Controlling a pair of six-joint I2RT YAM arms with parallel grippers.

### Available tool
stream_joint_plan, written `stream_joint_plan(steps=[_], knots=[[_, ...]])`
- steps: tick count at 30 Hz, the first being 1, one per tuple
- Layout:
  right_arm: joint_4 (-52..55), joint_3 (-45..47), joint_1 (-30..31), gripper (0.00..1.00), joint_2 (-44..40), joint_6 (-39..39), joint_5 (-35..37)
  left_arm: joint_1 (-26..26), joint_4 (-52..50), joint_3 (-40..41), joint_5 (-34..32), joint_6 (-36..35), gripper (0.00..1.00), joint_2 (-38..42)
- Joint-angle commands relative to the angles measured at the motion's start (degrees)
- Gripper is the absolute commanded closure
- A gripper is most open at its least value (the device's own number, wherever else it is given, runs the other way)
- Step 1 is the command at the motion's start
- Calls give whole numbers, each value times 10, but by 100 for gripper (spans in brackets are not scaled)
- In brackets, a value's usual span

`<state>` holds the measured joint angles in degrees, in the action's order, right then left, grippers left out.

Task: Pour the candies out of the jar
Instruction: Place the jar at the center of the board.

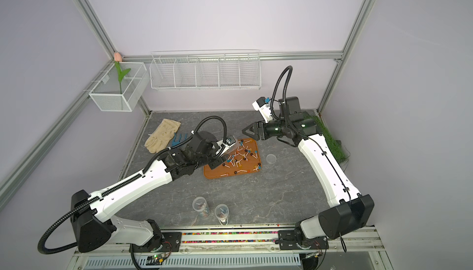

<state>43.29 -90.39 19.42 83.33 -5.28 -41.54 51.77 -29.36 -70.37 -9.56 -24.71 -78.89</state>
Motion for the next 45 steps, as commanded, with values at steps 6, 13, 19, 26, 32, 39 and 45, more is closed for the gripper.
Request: stream_joint_plan(steps=[6,13,19,26,32,39,45], knots=[[29,-7,18,52,44,25,2,-1,40,12,31,-6,52,14],[24,-9,34,58,75,29,-4,-1,46,16,40,-10,52,11],[23,-7,39,65,86,31,-4,-1,49,16,42,-5,51,14],[13,6,49,73,89,34,-14,0,52,20,47,-2,51,19],[9,7,54,88,96,33,-7,-1,65,28,52,1,50,26],[1,4,62,93,100,31,2,-1,74,34,54,8,48,31],[2,-5,69,93,105,30,4,-1,83,41,61,14,48,34]])
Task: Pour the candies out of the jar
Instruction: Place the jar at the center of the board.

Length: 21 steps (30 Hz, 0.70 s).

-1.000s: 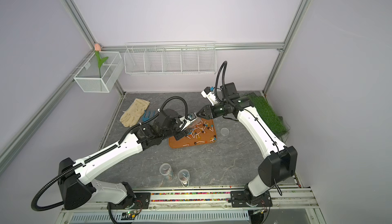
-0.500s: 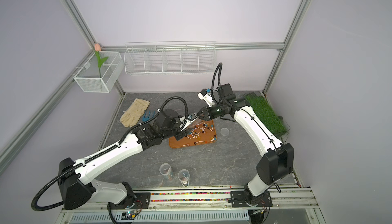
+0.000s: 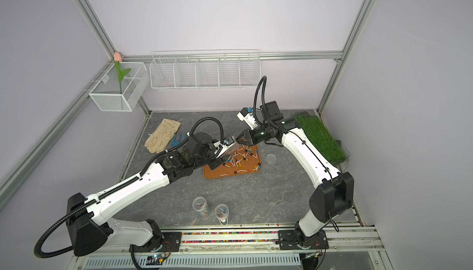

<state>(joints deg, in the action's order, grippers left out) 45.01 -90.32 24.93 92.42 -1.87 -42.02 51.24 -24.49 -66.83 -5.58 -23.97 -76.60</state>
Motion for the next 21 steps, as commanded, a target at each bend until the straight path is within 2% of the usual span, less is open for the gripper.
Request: stream_joint_plan(steps=[1,10,21], knots=[[-14,-7,14,93,15,-4,10,4,37,7,22,6,47,11],[-9,-19,15,93,13,-6,29,5,33,15,11,5,47,14],[-4,-50,9,93,13,-8,18,4,34,22,5,5,46,18]])
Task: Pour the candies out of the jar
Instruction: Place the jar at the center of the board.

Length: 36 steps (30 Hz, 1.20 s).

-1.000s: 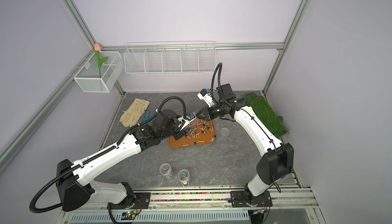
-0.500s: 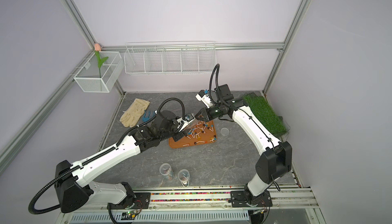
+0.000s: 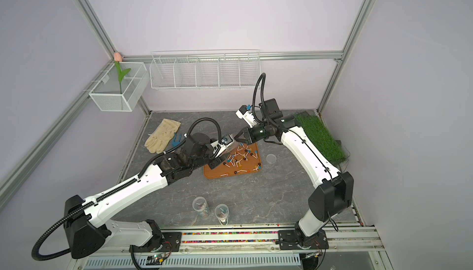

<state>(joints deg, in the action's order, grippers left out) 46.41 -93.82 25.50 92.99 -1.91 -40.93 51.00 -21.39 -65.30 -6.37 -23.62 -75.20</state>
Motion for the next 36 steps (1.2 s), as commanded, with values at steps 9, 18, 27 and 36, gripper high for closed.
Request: stream_joint_plan(steps=[9,18,27,36], knots=[[-8,-9,15,93,10,-4,26,7,28,9,3,21,26,7],[-8,-9,14,93,14,-12,55,7,51,30,-19,35,1,32],[30,-58,-15,93,41,10,172,7,65,64,-53,66,1,79],[76,-137,-79,93,118,21,279,7,133,116,-7,162,1,81]])
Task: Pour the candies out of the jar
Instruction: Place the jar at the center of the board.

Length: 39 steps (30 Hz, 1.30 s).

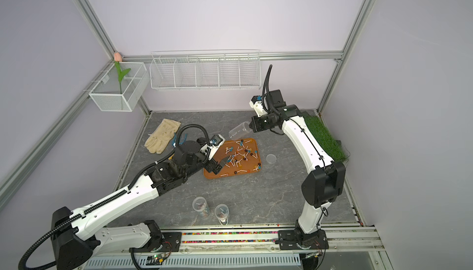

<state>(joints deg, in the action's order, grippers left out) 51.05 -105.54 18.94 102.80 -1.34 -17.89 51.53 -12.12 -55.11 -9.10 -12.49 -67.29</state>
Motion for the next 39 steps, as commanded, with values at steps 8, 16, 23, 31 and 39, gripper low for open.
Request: stream_joint_plan(steps=[8,16,23,31,39], knots=[[84,-110,-42,93,121,31,110,2,61,35,51,89,0,-8],[187,-296,-43,93,253,46,181,2,77,67,75,90,0,8],[211,-354,-44,93,297,41,221,2,91,99,66,91,0,34],[236,-360,-43,93,322,42,268,2,97,127,67,93,0,60],[240,-355,-41,93,334,41,280,2,86,128,70,93,0,59]])
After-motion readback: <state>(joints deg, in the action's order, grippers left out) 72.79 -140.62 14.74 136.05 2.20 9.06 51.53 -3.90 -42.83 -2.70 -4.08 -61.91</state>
